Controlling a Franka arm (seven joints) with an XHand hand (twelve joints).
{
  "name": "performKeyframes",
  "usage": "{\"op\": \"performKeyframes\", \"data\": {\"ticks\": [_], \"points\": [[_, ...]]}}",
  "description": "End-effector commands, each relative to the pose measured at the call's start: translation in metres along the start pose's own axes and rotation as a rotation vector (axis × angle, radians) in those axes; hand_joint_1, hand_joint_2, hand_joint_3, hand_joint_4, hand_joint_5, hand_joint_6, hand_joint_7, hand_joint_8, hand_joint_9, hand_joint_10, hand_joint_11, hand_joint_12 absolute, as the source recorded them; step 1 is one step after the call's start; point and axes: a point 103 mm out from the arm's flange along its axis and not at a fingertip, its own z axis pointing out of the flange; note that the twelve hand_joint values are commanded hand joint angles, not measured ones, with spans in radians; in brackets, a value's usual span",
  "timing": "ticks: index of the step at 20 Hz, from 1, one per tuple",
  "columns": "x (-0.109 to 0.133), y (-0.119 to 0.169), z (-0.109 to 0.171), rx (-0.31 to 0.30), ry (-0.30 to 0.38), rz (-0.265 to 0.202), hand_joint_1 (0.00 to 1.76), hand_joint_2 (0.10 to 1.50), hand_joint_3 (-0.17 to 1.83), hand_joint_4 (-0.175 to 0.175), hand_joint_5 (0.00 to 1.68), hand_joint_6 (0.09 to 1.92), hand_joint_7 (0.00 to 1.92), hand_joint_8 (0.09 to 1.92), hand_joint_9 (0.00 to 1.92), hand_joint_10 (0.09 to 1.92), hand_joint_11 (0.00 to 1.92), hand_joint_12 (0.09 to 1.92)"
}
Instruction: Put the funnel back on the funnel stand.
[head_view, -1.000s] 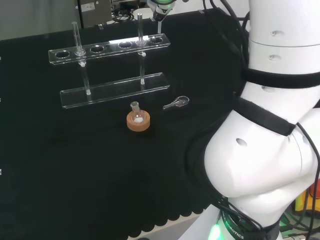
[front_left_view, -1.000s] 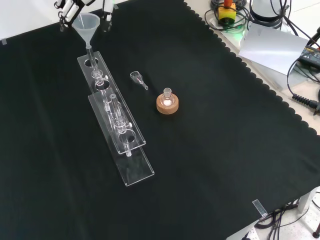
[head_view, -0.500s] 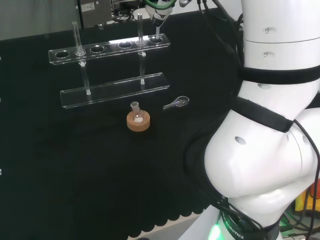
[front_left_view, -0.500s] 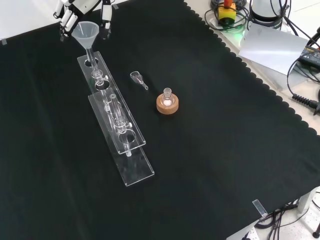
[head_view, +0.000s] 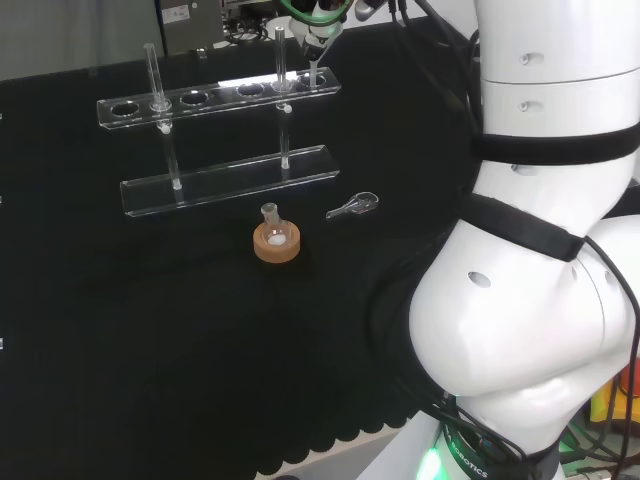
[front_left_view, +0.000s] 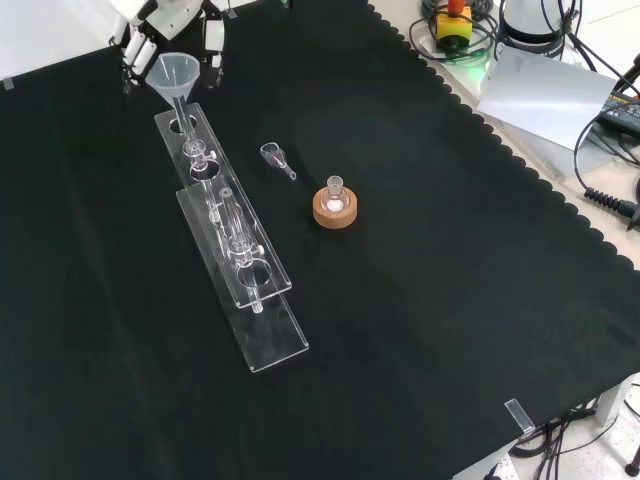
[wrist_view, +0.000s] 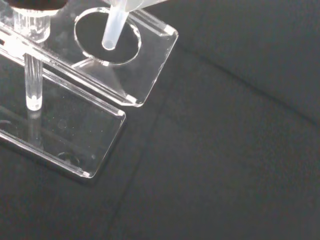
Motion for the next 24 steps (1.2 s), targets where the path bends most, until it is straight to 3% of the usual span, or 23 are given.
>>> {"op": "performKeyframes", "data": {"ticks": [1,6,8,14,19,24], "points": [[0.003,0.006,0.006,0.012,-0.002,-0.002,0.79,1.02,-0.17,-0.014,0.61,0.79,0.66,0.65,1.09,0.45,0.62,1.24],[0.007,0.011,0.015,0.042,-0.001,0.002,0.79,1.01,-0.17,-0.021,0.53,0.76,0.65,0.64,1.08,0.45,0.62,1.24],[0.009,0.011,0.019,0.05,0.0,0.002,0.79,1.01,-0.17,-0.027,0.42,0.66,0.63,0.66,1.05,0.46,0.61,1.25],[0.008,0.004,0.026,0.086,0.009,0.01,0.74,0.98,-0.17,-0.024,0.32,0.23,0.36,0.72,0.77,0.57,0.53,1.28],[0.007,-0.009,0.023,0.083,0.022,0.019,0.63,0.91,-0.17,-0.017,0.19,0.09,0.11,0.68,0.5,0.64,0.46,1.32],[0.008,-0.027,0.018,0.067,0.032,0.028,0.56,0.86,-0.17,0.0,0.04,0.09,0.0,0.34,0.23,0.73,0.35,1.37]]}}
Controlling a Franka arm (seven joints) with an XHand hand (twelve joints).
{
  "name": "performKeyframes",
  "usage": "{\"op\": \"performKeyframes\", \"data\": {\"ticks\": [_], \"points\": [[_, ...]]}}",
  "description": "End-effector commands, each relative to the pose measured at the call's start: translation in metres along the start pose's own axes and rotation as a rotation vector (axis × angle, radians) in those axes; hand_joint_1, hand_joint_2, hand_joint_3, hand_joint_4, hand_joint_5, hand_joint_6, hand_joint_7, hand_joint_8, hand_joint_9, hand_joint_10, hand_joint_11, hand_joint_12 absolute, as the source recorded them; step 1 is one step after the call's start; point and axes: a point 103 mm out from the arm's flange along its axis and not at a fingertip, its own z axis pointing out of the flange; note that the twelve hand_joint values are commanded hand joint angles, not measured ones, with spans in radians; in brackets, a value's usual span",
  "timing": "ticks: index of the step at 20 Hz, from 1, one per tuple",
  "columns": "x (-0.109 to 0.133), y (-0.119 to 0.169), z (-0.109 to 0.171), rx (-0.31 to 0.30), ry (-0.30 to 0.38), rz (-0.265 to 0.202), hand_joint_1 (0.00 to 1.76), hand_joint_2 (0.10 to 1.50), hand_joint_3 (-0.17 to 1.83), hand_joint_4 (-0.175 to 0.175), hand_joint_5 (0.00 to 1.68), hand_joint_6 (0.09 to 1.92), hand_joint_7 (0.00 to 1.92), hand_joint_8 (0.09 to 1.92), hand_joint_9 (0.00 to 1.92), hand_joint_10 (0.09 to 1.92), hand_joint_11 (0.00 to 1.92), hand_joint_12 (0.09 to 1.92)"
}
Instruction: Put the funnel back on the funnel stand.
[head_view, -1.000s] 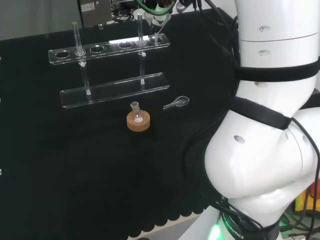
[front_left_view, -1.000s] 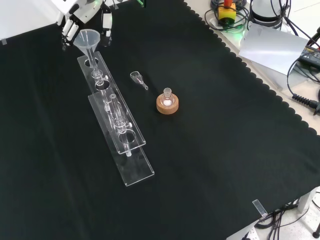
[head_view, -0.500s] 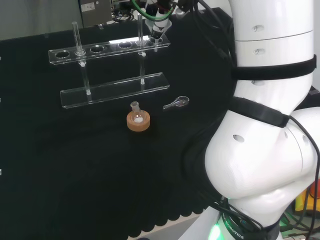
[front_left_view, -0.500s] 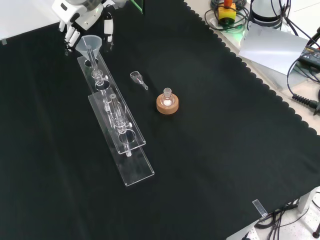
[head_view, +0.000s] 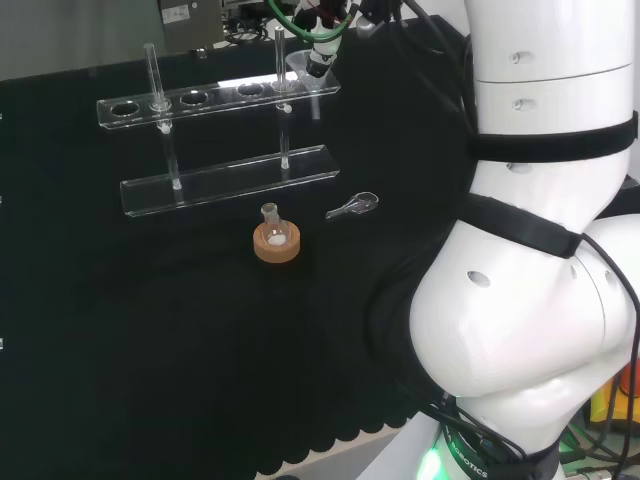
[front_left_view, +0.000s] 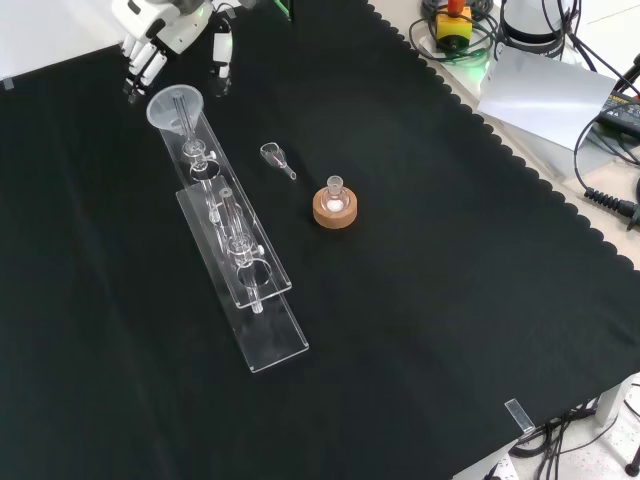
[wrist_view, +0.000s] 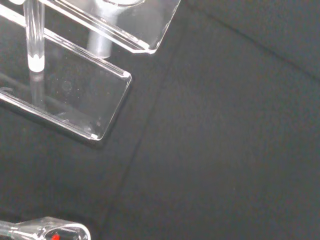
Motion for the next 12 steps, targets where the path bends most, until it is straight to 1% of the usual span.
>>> {"op": "performKeyframes", "data": {"ticks": [1,3,6,9,12], "points": [[0.001,-0.024,-0.005,-0.03,0.019,0.013,0.55,0.85,-0.17,0.002,0.03,0.09,0.0,0.28,0.2,0.74,0.33,1.38],[0.001,-0.037,-0.008,-0.055,0.031,0.019,0.54,0.84,-0.16,0.004,0.01,0.09,0.0,0.22,0.17,0.76,0.31,1.39],[-0.001,-0.062,-0.013,-0.09,0.06,0.034,0.53,0.84,-0.15,0.004,0.01,0.09,0.0,0.22,0.15,0.78,0.28,1.41],[0.005,-0.09,-0.016,-0.139,0.059,0.042,0.54,0.83,-0.14,-0.001,0.03,0.09,0.0,0.3,0.15,0.79,0.25,1.43],[0.013,-0.117,-0.009,-0.175,0.076,0.067,0.56,0.85,-0.12,-0.006,0.06,0.09,0.0,0.39,0.18,0.79,0.25,1.43]]}}
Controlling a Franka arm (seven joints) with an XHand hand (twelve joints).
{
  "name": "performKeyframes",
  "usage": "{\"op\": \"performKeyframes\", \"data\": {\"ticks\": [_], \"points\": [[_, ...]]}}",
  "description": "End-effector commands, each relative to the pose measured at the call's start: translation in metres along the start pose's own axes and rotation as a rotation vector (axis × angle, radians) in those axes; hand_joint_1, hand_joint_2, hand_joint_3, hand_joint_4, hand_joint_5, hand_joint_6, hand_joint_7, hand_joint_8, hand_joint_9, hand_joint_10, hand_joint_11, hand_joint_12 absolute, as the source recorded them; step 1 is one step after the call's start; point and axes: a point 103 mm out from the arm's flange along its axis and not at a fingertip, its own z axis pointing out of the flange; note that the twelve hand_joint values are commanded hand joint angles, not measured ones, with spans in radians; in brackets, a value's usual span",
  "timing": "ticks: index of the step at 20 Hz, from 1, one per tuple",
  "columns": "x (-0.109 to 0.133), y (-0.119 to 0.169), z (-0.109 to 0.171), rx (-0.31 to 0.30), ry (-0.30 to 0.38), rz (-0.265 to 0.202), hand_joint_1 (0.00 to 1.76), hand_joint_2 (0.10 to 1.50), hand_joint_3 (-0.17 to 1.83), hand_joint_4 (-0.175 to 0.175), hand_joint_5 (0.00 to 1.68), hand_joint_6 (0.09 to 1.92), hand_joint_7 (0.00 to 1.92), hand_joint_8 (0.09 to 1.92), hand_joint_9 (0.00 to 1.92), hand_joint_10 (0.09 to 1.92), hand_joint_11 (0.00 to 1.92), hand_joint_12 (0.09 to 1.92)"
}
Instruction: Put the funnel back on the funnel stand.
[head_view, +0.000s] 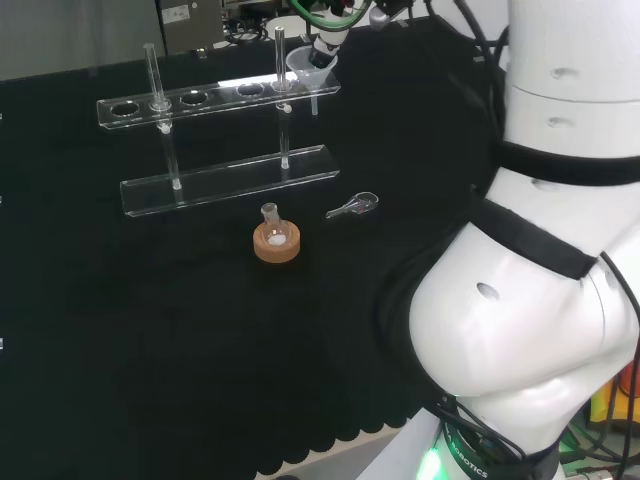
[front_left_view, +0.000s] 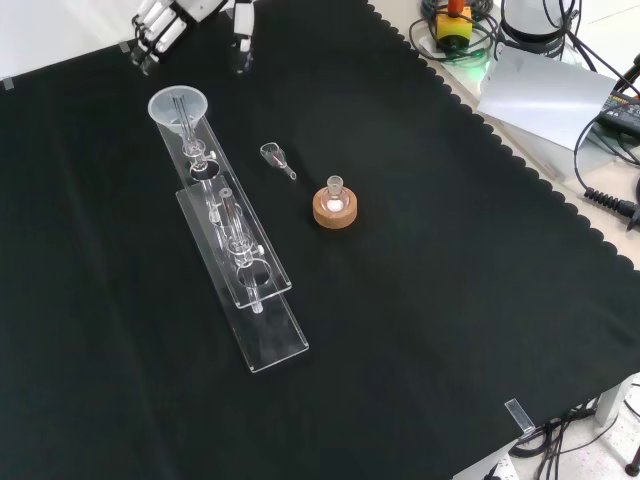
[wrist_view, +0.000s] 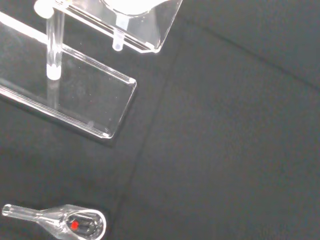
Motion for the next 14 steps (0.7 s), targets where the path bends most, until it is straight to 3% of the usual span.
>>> {"op": "performKeyframes", "data": {"ticks": [1,5,14], "points": [[0.015,-0.073,0.002,-0.123,0.047,0.057,0.57,0.85,-0.12,-0.007,0.07,0.09,0.0,0.42,0.19,0.78,0.25,1.43],[0.028,-0.109,0.009,-0.146,0.062,0.094,0.58,0.87,-0.11,-0.011,0.1,0.09,0.0,0.54,0.24,0.76,0.26,1.43],[0.052,-0.161,0.02,-0.187,0.083,0.125,0.58,0.91,-0.1,-0.014,0.15,0.09,0.04,0.61,0.33,0.75,0.3,1.43]]}}
